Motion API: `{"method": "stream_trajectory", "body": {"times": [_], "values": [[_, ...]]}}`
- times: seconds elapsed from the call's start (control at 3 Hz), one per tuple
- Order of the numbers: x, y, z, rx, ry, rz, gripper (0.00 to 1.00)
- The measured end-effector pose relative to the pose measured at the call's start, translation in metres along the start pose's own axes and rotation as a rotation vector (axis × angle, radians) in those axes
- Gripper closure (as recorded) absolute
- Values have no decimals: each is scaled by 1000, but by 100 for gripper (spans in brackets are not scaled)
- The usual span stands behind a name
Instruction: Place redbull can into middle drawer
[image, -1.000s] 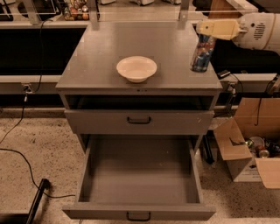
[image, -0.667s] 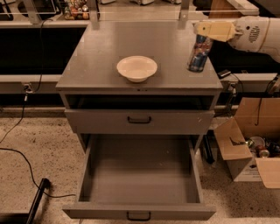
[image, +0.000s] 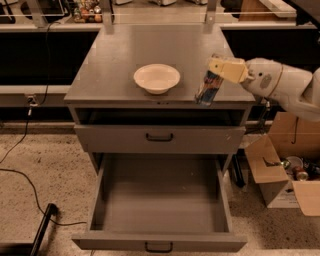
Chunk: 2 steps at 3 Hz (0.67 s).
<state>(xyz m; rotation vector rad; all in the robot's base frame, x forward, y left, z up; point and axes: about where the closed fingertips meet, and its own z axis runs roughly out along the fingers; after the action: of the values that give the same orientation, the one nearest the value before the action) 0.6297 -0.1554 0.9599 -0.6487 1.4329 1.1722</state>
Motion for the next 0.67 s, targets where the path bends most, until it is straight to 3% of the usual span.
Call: {"method": "stream_trajectory", "body": {"times": [0.33,0.67], "values": [[60,43,14,-139,48,-78,100],[78,54,17,-176,71,-97,100]]}}
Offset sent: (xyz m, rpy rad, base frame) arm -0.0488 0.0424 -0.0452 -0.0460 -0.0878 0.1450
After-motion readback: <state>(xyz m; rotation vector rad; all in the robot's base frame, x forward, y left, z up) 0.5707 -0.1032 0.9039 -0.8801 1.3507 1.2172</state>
